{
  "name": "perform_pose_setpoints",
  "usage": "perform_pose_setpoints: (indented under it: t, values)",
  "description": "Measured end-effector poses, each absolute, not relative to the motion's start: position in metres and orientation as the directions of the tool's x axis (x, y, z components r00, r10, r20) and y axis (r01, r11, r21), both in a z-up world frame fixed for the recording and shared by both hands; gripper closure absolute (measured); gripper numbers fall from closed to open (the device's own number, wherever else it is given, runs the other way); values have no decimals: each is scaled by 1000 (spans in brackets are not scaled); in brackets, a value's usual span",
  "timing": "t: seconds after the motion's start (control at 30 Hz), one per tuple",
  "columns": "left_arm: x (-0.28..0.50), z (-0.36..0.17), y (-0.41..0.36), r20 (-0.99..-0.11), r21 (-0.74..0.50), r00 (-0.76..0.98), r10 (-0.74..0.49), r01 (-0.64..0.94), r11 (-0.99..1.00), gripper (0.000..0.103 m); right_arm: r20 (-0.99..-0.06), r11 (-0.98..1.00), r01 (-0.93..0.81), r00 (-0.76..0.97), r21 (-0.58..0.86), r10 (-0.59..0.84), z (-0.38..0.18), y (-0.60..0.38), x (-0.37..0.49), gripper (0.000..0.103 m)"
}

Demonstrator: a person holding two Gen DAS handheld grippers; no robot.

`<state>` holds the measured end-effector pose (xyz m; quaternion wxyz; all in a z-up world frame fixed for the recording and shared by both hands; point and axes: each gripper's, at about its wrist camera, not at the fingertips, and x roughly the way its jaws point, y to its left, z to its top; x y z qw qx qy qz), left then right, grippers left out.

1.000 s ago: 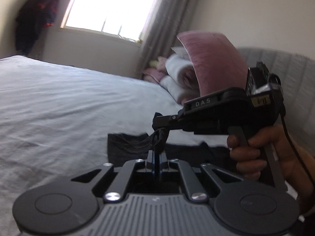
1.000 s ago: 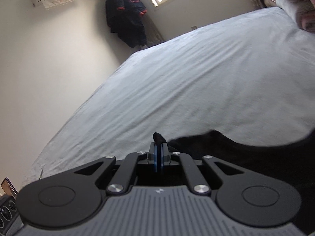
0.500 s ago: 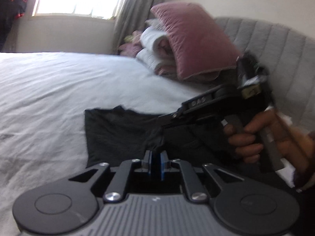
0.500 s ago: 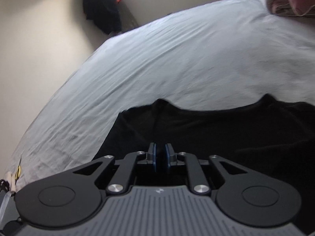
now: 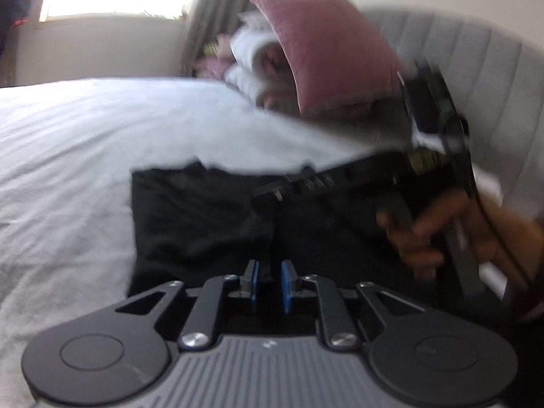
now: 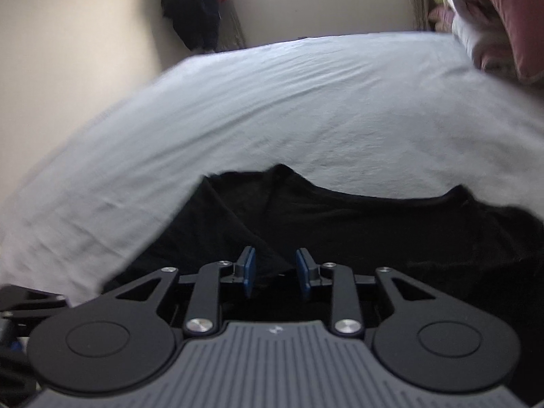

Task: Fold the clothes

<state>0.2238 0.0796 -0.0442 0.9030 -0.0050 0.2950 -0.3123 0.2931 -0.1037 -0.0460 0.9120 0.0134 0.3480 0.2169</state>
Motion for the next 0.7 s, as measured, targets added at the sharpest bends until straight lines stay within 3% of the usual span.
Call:
perform_pose_setpoints:
  t: [0.03,0.07,0.17,0.23,0.3,0.4,0.43,0.47,0.5,0.57,0.7]
  values:
    - [223,-47,76,-546,-179,618,-566,574,799,89,-632,910,-393,674,132,382,-49,-100,293,97]
    - [222,-47,75,-546,-183,604,-581,591,786,89,-630,911,-396,680,115,375,-50,-99,292,102]
    - [217,-44,76,-532,-198,574,-622,630,751,87,-617,912,-399,694,97,370,-50,-99,290,102]
    - [214,-40,79,-524,-184,584,-621,634,751,84,-611,909,-397,690,130,388,-47,-102,290,99]
    - [211,-37,82,-515,-169,593,-619,637,752,79,-608,905,-395,683,159,405,-43,-105,289,89]
    - [212,-30,101,-455,-211,654,-604,581,787,73,-608,899,-408,676,160,415,-34,-104,284,84]
    - [214,-28,108,-439,-230,674,-593,554,800,73,-608,895,-416,672,160,421,-31,-103,282,78]
    - [216,-27,116,-429,-249,697,-574,520,817,73,-607,884,-439,662,161,439,-29,-100,278,60]
    - [218,-27,124,-420,-268,720,-552,483,834,74,-605,869,-467,649,163,462,-28,-97,273,52]
    - [223,-28,140,-421,-313,756,-501,397,863,75,-602,835,-529,620,153,503,-26,-88,262,53]
    - [235,-35,171,-435,-428,798,-417,225,875,87,-603,738,-674,572,41,556,-29,-63,229,56]
